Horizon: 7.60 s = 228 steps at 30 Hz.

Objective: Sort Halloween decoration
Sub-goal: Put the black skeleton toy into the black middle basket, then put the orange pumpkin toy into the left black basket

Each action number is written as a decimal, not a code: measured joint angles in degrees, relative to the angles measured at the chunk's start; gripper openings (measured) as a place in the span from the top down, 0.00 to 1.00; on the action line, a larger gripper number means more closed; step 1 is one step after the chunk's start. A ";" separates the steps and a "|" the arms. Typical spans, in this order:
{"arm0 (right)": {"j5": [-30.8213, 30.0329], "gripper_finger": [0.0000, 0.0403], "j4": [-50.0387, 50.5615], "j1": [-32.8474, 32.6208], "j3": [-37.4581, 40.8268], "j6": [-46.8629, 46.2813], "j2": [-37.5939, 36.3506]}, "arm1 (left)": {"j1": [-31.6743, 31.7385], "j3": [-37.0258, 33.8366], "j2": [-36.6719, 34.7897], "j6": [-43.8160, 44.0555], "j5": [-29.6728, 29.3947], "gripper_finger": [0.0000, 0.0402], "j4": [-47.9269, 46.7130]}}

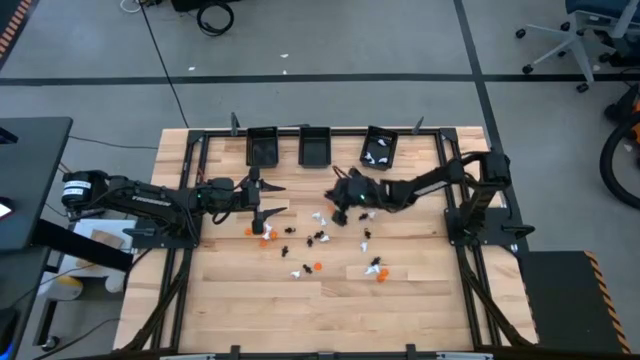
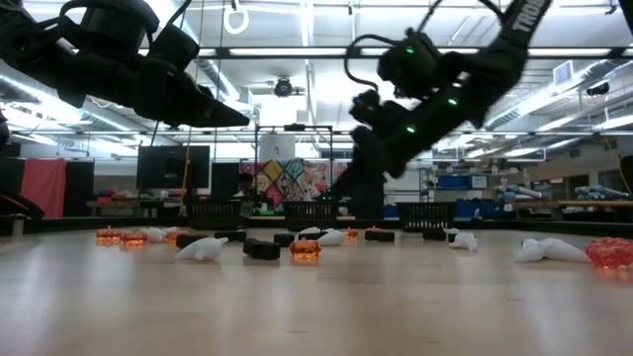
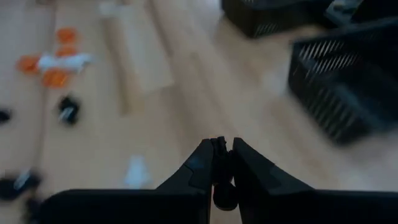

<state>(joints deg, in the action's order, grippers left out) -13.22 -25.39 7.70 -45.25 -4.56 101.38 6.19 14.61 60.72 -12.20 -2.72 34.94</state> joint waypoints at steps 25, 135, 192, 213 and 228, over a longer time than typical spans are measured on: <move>15.27 0.80 40.93 19.76 -44.83 -4.43 20.11 | 0.12 0.02 0.03 -0.09 -0.02 0.37 -0.11; -10.72 0.87 -4.63 -12.84 13.35 -18.79 2.47 | 0.40 0.02 0.08 -2.02 -0.02 0.37 1.31; 6.05 0.65 17.01 10.73 -8.06 -5.55 -0.29 | 0.40 0.02 0.08 -3.49 -0.02 0.37 0.70; -3.30 0.41 -19.89 3.16 13.94 -10.29 4.82 | 0.39 0.00 0.08 -2.60 -0.03 0.37 1.33; -3.57 0.56 -32.11 0.30 16.72 -6.14 13.76 | 0.38 0.00 0.08 -3.53 -0.03 0.37 1.03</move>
<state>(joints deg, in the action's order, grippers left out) -16.79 -57.50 7.99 -28.53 -10.69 115.14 6.57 14.61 60.80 -15.73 -2.75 35.97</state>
